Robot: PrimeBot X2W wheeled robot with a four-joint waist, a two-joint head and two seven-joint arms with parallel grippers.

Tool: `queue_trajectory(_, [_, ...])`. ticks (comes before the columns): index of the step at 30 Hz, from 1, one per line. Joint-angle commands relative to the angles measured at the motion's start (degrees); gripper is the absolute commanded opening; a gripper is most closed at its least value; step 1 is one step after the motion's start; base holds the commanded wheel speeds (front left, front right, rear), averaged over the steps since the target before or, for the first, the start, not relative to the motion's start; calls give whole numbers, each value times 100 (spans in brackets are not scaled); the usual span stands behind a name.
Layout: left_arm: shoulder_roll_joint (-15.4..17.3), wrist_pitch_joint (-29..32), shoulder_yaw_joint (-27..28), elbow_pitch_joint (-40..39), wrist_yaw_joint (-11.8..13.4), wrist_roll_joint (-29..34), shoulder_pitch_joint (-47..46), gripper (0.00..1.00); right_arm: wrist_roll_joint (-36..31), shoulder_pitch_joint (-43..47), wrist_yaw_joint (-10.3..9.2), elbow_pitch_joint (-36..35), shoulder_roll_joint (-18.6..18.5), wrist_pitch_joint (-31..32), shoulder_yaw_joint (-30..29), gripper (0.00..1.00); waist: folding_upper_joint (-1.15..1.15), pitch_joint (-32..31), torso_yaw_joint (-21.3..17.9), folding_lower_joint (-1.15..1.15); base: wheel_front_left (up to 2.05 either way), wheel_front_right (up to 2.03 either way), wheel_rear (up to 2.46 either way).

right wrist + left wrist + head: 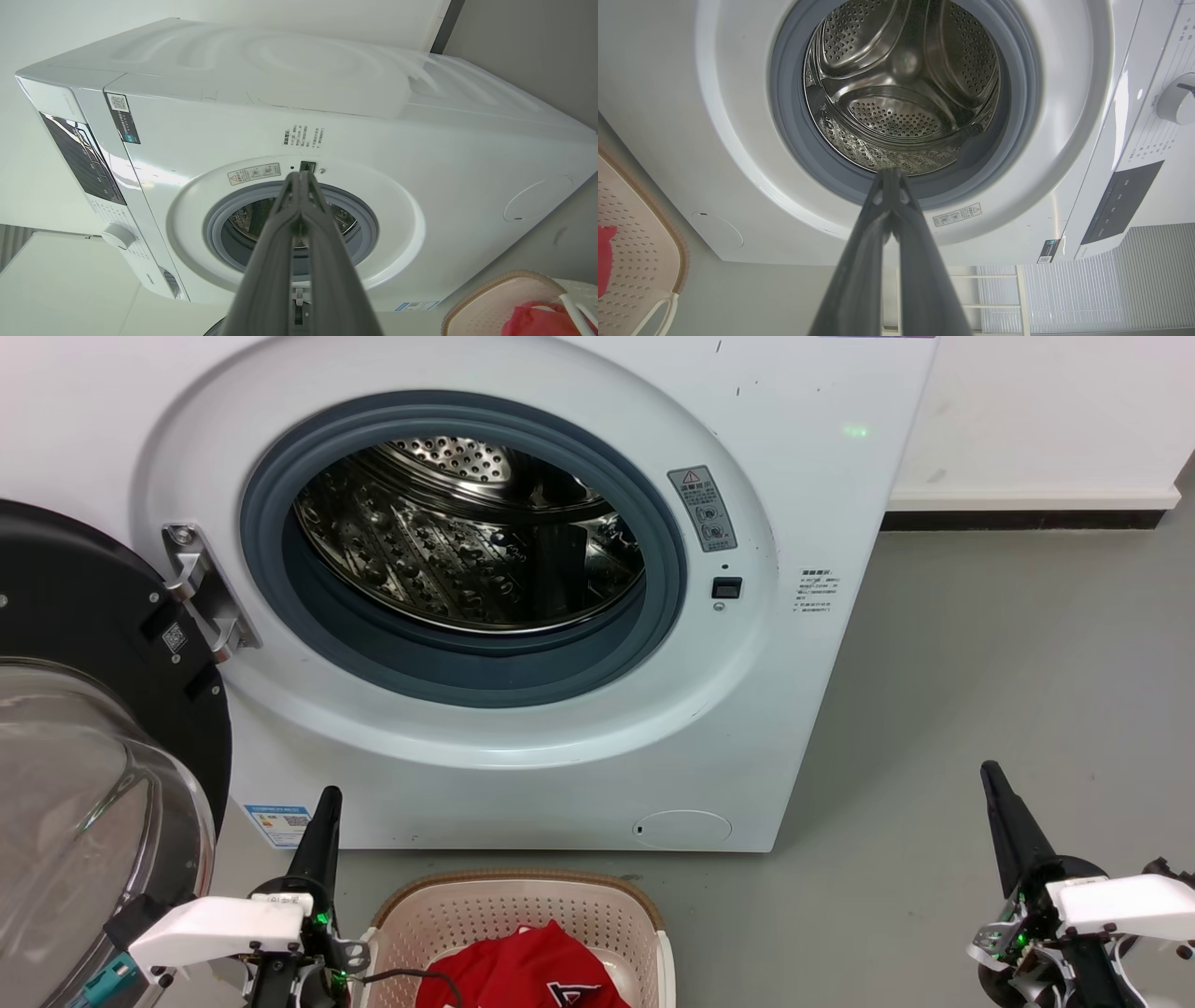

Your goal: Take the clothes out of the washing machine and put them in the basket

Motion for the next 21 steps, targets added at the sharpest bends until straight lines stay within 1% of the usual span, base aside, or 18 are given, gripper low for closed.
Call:
queue_trajectory(1, [-3,35,27,5,-44,-122,-105,0,125,-116,0,14,0,35,-21,0,0,-4,4,0,0,0,0])
queue_trajectory(18, [-11,217,97,49,-103,-824,-118,0,793,-148,0,106,25,174,-120,0,0,-43,46,0,0,0,0])
queue_trajectory(21, [-11,217,93,48,-103,-800,-114,0,761,-148,0,103,31,180,-125,0,0,-44,46,0,0,0,0])
